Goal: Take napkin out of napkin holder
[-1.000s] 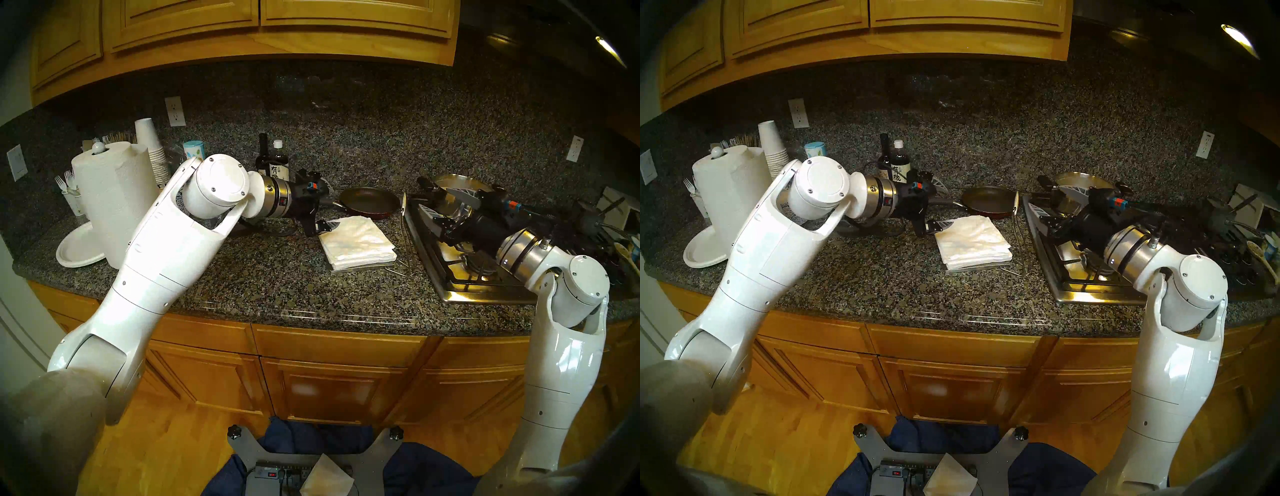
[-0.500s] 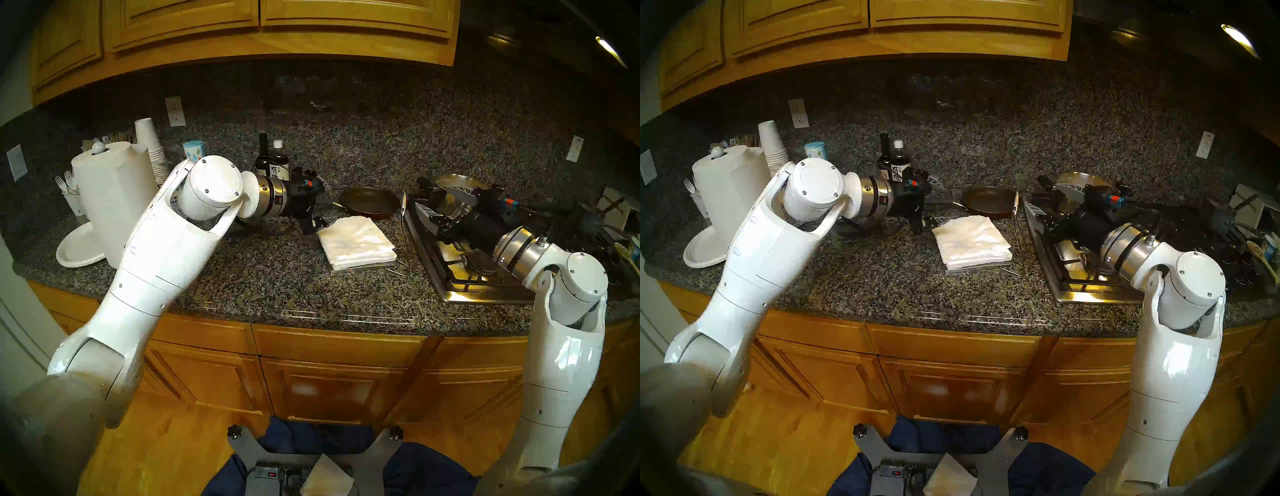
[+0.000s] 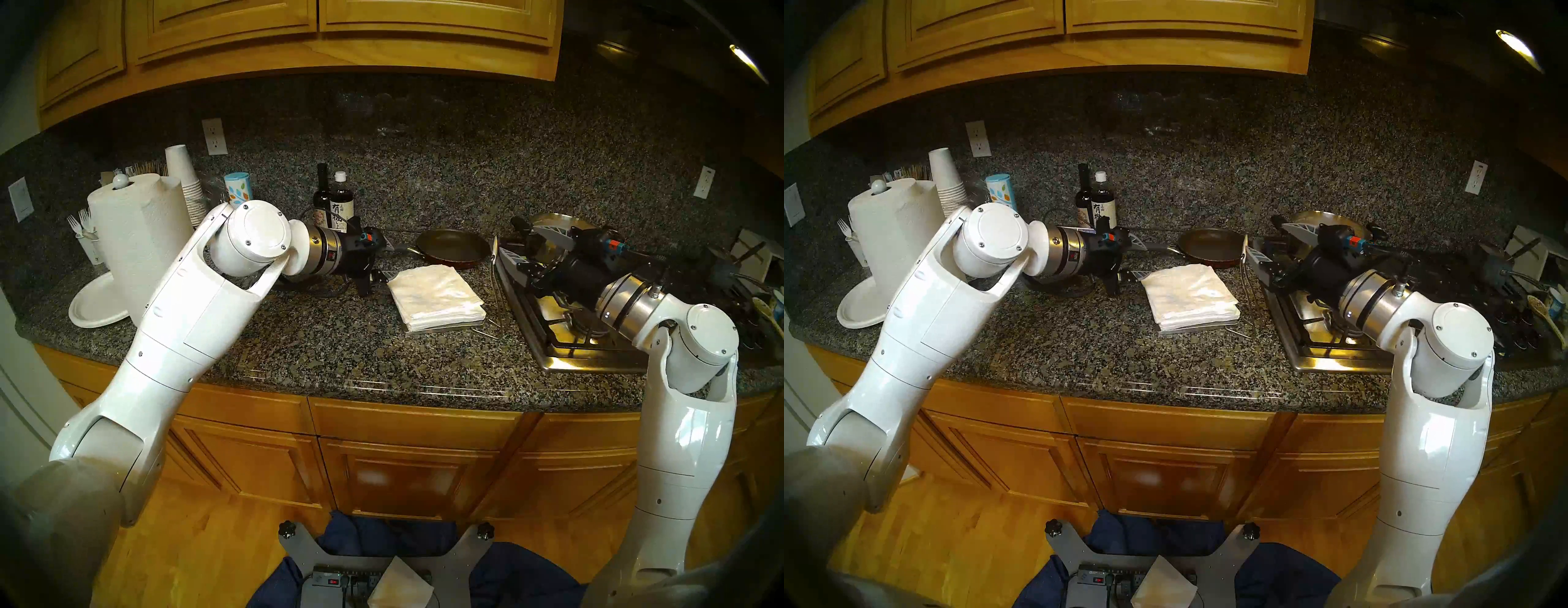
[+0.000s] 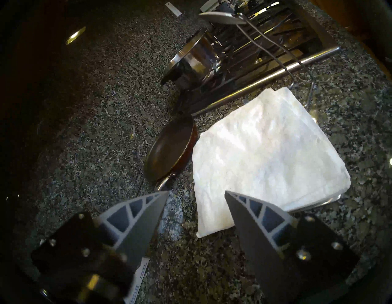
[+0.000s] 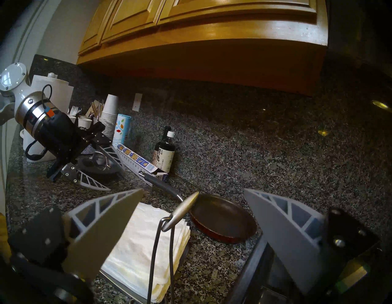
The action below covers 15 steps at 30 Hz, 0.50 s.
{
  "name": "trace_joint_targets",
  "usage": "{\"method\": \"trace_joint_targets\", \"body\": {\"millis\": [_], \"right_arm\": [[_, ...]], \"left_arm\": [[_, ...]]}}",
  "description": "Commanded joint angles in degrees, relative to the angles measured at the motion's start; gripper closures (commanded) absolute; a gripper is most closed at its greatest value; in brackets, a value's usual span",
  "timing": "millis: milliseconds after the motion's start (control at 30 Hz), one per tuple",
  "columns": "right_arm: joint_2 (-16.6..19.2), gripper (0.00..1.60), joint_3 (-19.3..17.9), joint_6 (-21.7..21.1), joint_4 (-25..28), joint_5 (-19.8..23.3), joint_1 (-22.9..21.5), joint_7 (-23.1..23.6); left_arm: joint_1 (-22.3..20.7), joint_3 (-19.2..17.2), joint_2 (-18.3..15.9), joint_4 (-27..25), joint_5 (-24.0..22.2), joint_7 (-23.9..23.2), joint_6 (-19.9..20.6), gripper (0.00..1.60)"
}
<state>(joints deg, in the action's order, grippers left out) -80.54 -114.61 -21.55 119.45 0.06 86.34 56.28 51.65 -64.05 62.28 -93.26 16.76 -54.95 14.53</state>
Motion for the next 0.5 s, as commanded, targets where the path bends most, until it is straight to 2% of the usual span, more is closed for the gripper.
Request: {"method": "trace_joint_targets", "body": {"millis": [0, 100, 267, 467], "right_arm": [[0.5, 0.00, -0.4, 0.0, 1.0, 0.0, -1.9, -0.6], [0.5, 0.00, -0.4, 0.1, 0.8, 0.0, -1.9, -0.7], [0.6, 0.00, -0.4, 0.2, 0.4, 0.0, -1.9, -0.8], [0.5, 0.00, 0.0, 0.4, 0.0, 0.0, -2.2, -1.1]], "left_arm": [[-2.0, 0.5, 1.1, 1.0, 1.0, 0.9, -0.7, 0.38], [-1.9, 0.2, 1.2, 1.3, 1.3, 1.6, -0.4, 0.35], [-2.0, -0.2, 1.0, 1.7, 1.5, 1.6, -0.7, 0.43], [-1.6, -0.5, 0.7, 1.8, 1.8, 1.5, -1.0, 0.40]]}}
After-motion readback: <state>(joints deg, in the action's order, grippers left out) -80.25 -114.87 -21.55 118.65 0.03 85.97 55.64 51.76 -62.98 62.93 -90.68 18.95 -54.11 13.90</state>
